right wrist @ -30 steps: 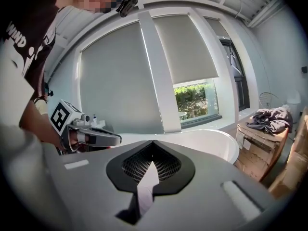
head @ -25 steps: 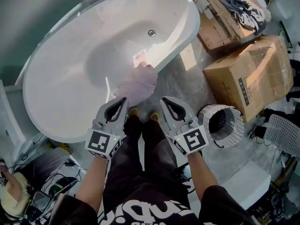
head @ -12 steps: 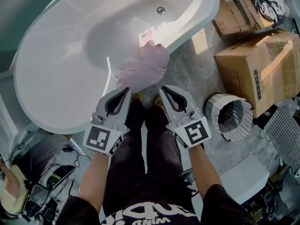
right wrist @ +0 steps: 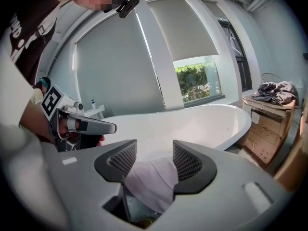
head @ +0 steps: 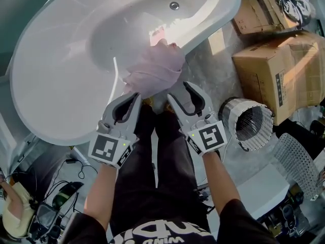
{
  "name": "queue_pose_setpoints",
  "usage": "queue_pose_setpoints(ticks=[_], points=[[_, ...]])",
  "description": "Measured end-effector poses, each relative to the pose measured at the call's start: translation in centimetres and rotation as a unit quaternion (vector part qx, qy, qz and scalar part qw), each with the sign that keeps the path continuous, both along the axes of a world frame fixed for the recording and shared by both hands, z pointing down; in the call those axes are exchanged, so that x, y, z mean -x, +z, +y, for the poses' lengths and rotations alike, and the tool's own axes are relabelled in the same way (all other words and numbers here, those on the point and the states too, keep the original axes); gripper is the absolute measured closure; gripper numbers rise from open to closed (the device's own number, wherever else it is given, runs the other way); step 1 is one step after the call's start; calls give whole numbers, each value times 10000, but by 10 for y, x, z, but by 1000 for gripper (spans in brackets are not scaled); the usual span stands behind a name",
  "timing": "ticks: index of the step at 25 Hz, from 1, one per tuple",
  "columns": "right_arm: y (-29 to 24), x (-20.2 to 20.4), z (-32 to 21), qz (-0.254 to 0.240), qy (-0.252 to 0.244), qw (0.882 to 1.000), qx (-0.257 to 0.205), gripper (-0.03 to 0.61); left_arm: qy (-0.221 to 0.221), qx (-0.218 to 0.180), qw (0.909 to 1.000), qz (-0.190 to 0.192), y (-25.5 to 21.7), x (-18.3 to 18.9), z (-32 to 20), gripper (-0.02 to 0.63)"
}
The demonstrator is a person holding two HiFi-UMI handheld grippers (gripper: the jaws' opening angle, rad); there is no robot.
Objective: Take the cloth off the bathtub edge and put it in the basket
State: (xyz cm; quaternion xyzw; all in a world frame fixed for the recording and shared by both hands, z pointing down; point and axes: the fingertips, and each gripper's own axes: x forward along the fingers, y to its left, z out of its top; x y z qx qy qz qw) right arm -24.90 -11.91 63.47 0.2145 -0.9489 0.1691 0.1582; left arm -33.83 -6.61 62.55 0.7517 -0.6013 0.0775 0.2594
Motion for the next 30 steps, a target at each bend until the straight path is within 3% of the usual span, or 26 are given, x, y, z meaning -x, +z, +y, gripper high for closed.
queue_pose_setpoints(ticks=[2, 4, 13, 30], points=[[4, 6, 4, 24, -94, 9999, 74, 294, 66, 8, 10000, 20, 2, 0, 0, 617], [8, 11, 6, 23, -111, 9998, 168, 240, 123, 29, 9999, 25, 4, 2, -2, 617], [48, 20, 10, 262, -125, 9977, 612, 239, 182, 149, 9997, 79, 14, 11, -2, 617], [132, 19, -23, 1237, 10, 9903, 628, 216, 196, 317, 9992, 158, 30, 14, -4, 617]])
